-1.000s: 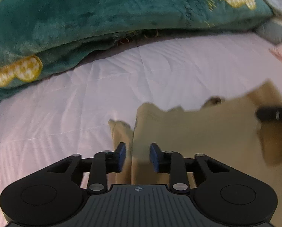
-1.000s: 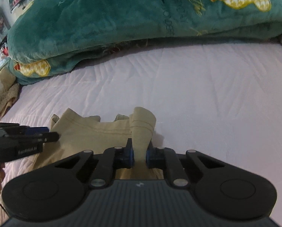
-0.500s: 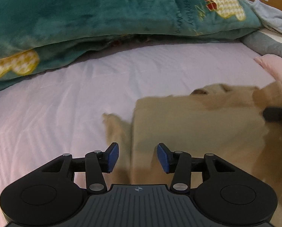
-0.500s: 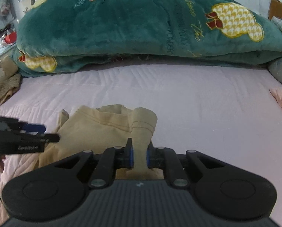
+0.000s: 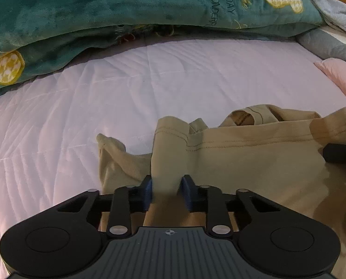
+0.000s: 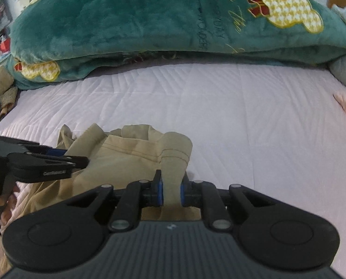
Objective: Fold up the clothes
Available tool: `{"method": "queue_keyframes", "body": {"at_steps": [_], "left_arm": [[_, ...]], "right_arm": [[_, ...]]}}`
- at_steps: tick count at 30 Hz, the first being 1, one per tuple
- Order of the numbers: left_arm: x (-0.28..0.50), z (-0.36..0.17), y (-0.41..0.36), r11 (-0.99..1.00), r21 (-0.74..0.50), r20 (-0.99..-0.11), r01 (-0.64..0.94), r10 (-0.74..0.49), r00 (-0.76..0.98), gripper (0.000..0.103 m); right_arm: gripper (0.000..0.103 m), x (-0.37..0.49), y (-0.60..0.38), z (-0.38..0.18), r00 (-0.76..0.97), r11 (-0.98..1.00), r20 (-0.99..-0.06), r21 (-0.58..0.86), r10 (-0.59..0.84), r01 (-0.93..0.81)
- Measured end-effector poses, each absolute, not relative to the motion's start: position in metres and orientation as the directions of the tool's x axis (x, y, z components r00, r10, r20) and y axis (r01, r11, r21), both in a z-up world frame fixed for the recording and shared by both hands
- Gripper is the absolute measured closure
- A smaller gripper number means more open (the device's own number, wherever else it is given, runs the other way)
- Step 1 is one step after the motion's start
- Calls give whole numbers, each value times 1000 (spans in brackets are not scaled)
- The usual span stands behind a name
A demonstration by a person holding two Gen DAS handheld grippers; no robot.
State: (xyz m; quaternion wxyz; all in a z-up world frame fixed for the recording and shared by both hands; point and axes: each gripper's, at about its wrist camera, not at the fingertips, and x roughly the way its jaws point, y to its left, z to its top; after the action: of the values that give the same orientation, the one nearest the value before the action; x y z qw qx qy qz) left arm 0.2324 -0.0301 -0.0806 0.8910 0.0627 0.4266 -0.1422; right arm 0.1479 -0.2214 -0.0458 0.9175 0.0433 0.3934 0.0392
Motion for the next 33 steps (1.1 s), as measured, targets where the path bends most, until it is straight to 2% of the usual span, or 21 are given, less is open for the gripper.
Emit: {"method": "queue_keyframes", "body": {"at_steps": [8, 17, 25, 33], "left_arm": [[209, -83, -41, 939, 124, -741, 321, -128, 659, 78], [190, -83, -29, 942, 114, -724, 315, -138, 676, 78], [166, -83, -16, 942, 93, -719, 323, -161, 676, 77], [137, -81, -8, 930, 105, -723, 351, -171, 670, 73]], "right_arm": [[90, 126, -219, -29, 751, 992, -650, 115, 115, -52], [93, 78, -206, 3, 760, 967, -600, 193, 251, -167], [95, 40, -174, 6, 662, 923, -643, 262, 385, -282], [97, -2, -140, 8, 489, 879, -741, 304, 461, -368]]}}
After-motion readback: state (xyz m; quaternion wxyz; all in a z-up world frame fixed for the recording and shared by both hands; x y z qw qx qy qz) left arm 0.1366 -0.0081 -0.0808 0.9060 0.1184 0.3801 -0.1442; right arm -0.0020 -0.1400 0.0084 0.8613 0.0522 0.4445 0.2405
